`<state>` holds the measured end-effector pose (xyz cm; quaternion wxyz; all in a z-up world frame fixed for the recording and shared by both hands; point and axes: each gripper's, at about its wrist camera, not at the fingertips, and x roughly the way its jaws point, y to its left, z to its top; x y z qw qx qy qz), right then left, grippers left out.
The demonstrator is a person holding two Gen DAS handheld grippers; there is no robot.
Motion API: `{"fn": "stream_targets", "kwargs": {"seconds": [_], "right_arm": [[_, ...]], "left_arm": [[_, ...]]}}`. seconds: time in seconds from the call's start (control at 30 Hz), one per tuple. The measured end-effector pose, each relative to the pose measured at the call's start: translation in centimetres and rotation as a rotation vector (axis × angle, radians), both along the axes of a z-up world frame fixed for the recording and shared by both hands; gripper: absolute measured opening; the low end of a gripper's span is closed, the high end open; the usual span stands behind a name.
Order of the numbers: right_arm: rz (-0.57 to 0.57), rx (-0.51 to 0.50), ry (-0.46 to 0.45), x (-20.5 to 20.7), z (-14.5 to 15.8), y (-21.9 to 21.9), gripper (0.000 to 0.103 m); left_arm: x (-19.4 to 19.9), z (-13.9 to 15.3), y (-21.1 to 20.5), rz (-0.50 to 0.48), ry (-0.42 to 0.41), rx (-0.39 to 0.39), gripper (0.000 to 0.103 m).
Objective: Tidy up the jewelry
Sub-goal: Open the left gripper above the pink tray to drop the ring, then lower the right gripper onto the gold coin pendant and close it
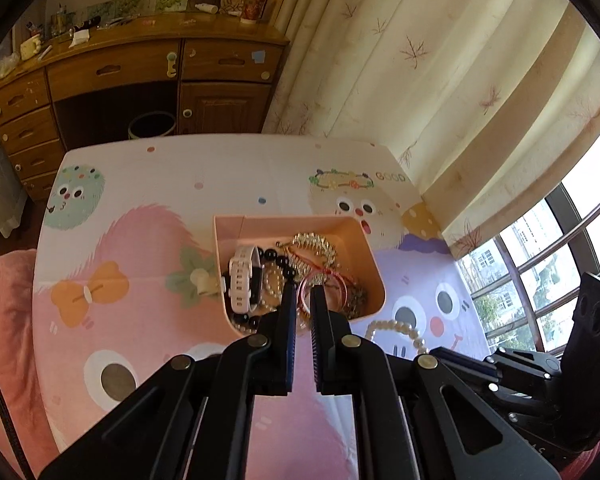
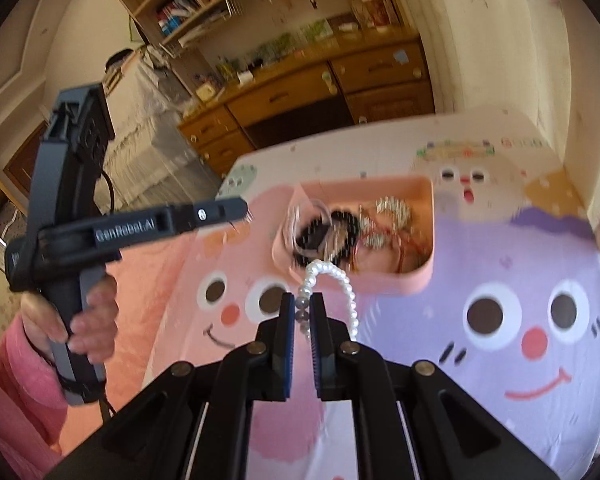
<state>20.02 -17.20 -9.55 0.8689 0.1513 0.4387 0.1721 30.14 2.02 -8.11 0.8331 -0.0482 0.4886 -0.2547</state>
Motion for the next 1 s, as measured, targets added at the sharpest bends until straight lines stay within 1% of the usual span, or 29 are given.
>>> {"fn": "stream_targets", "kwargs": {"seconds": [0.1,0.23,0.37,0.43,0.5,0.53,0.6,0.67,0.7,0.73,0.77,0.8,0.83,0.87,0.93,1.0], "right_arm": [[-0.001,-0.009,-0.057,1.1,0.8,0.0,0.007],[-0.011,-0.032,-0.099,2.5,1.0,-0.3,0.007],[-0.038,-0.054,-0.130,3.6,1.2,-0.6,0.008],[-0.048,-0.057,-0.119,4.3,0.8,-0.7,0.008],[-0.035,-0.123,-0.029,5.4,-0.3,-0.2,0.015],[-0.037,-0.142,-0.009,5.5,-0.6,-0.1,0.018],[-0.045,-0.124,-0.013,5.0,-0.8,-0.5,0.019],[-0.062,-0.093,-0.003,4.3,-0.8,-1.1,0.029],[-0.069,-0.090,0.007,4.0,-0.9,-1.2,0.036],[-0.079,-0.094,0.016,3.7,-1.0,-1.5,0.039],[-0.090,-0.111,0.026,3.3,-1.2,-1.7,0.040],[-0.098,-0.132,0.037,2.9,-1.4,-1.9,0.041],[-0.105,-0.152,0.050,2.5,-1.7,-2.1,0.042],[-0.112,-0.176,0.068,2.1,-2.1,-2.3,0.044],[-0.114,-0.223,0.101,1.1,-3.0,-2.5,0.045],[-0.109,-0.270,0.125,0.0,-3.7,-2.5,0.045]], "left_arm": [[0.4,0.3,-0.6,-0.001,-0.023,-0.003,0.004],[0.9,0.6,-1.5,-0.014,-0.047,0.007,0.004],[1.0,0.7,-2.1,-0.016,-0.047,-0.003,0.004],[1.0,0.6,-2.4,-0.015,-0.040,0.007,0.004],[1.0,0.4,-2.6,-0.016,-0.033,0.021,0.007],[0.9,0.4,-2.6,-0.016,-0.029,0.025,0.008],[0.8,0.2,-2.7,-0.012,-0.019,0.039,0.013],[0.6,0.0,-2.6,-0.005,-0.013,0.058,0.020],[0.6,-0.1,-2.6,-0.001,-0.009,0.069,0.024],[0.5,-0.3,-2.5,0.005,-0.006,0.080,0.032],[0.3,-0.4,-2.4,0.015,-0.004,0.093,0.045],[0.2,-0.6,-2.4,0.026,-0.005,0.105,0.053],[0.1,-0.9,-2.3,0.042,-0.006,0.123,0.065],[-0.2,-1.1,-2.3,0.058,-0.007,0.148,0.067],[-0.5,-1.5,-2.3,0.055,0.008,0.166,0.068],[-0.9,-1.9,-2.2,0.054,0.029,0.180,0.075]]}}
